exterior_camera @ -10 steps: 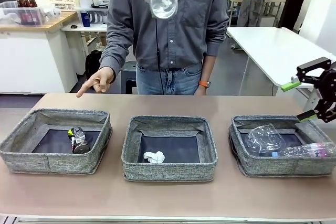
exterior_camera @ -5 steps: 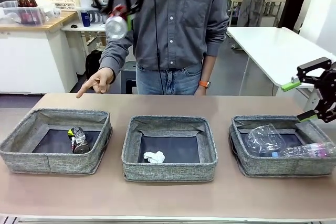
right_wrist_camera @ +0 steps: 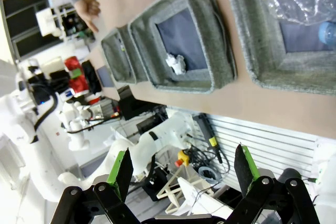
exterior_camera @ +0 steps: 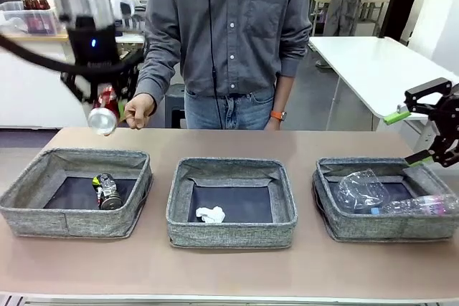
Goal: Sort the waste into the appropriate baskets.
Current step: Place the picked waste into the Fabric basket indicated by the person.
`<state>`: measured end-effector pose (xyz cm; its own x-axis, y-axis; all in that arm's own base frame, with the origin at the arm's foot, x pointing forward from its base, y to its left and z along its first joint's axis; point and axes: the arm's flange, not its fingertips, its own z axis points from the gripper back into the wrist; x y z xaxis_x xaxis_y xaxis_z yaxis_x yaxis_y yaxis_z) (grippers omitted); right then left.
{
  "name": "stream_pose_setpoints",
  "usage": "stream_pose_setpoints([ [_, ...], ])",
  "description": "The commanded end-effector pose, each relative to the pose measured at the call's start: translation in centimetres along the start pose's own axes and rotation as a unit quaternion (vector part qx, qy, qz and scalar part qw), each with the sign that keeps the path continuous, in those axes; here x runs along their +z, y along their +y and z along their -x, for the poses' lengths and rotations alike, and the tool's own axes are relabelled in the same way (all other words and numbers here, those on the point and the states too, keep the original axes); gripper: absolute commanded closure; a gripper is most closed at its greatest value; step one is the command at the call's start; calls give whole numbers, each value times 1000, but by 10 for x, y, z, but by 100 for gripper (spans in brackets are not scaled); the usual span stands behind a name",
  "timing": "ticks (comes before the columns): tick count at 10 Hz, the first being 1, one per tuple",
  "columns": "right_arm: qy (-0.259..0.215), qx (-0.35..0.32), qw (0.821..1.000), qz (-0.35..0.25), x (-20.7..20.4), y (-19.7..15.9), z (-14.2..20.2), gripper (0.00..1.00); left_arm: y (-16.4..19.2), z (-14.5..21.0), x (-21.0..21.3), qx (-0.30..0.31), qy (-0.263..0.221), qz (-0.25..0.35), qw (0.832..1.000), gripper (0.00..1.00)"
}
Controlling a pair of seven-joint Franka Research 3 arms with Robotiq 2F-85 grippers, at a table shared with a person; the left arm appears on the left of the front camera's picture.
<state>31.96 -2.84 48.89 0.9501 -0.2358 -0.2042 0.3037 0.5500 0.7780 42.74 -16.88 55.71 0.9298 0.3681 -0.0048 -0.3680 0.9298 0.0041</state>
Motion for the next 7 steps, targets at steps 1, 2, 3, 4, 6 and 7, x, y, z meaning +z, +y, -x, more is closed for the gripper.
stream_pose_setpoints([
  [1,-2,4,1000,-2,0,2,-2,0,30,15,-24,26,18,20,999,65],
  [2,-2,4,1000,-2,0,2,-2,0,39,17,-40,33,34,10,999,65],
  [3,-2,4,1000,-2,0,2,-2,0,48,21,-54,40,51,-1,998,65],
  [4,-2,4,1000,-2,0,2,-2,0,52,25,-65,47,58,-11,997,65],
  [6,-2,4,1000,-2,0,2,-2,0,54,24,-75,54,64,-7,996,65],
  [7,-2,4,1000,-2,0,2,-2,0,52,21,-77,51,64,-11,997,65],
])
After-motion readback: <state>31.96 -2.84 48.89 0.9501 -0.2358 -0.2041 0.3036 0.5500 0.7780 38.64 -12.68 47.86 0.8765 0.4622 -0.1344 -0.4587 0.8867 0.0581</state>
